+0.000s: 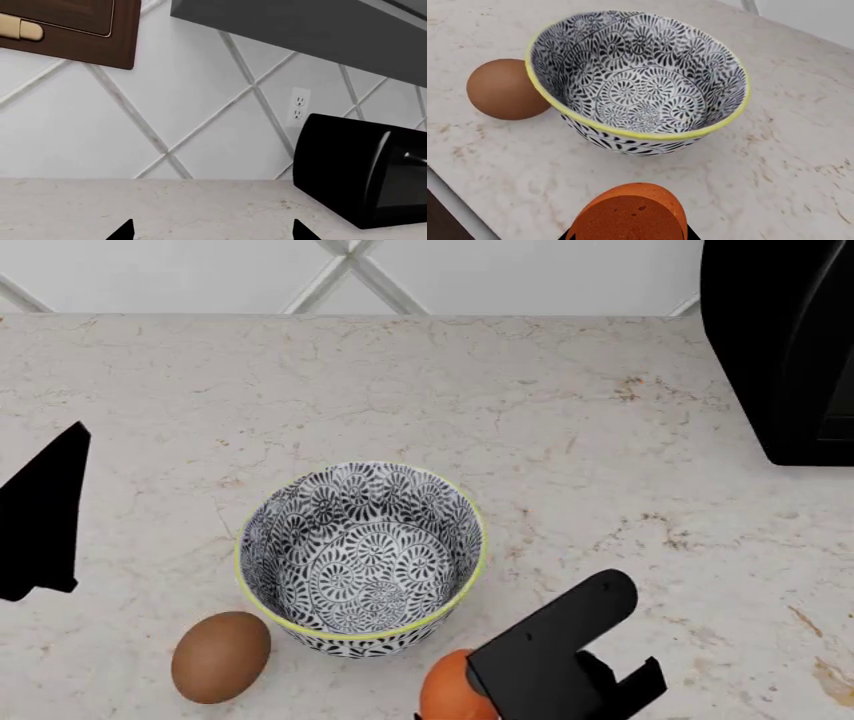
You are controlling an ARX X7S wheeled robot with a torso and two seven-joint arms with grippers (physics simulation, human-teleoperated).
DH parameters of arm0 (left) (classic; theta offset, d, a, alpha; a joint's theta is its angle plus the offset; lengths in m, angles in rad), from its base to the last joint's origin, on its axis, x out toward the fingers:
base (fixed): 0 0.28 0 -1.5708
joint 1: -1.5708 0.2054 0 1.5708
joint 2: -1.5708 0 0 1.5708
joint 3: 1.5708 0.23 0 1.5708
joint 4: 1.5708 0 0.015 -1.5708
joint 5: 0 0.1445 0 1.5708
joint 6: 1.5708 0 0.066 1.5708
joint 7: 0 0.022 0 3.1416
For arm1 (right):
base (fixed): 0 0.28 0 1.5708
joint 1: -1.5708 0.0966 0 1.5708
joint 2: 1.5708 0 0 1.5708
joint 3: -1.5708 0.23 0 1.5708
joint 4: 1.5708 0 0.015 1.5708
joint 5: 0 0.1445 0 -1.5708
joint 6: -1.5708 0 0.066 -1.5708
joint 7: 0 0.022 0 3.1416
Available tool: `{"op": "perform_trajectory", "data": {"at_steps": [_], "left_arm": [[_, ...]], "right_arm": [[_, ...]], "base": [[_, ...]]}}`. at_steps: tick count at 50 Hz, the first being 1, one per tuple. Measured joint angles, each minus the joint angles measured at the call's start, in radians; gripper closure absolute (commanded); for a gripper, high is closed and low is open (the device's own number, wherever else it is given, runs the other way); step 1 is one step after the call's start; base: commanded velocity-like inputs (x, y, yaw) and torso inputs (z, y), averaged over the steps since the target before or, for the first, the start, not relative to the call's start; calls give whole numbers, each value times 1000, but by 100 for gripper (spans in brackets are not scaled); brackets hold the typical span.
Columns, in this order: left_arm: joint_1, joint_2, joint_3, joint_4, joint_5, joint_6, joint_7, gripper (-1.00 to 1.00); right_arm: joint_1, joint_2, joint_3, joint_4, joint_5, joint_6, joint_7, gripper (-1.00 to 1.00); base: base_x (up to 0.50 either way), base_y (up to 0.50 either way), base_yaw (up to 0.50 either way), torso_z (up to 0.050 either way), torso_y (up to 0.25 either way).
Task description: Place the eggs and milk next to the bowl.
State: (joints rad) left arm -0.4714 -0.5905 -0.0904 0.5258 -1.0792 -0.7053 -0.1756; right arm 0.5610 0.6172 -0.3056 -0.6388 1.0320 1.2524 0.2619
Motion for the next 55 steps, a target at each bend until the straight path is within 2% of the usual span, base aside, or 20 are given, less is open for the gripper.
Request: {"op": "perform_trajectory", "data": {"at_steps": [55], "left_arm": [[41, -28, -14, 9, -2, 16, 0, -100]], "right_arm": [[25, -51, -175, 215, -161, -176, -126, 100]], "base": [[0, 0, 0, 0, 0]]}}
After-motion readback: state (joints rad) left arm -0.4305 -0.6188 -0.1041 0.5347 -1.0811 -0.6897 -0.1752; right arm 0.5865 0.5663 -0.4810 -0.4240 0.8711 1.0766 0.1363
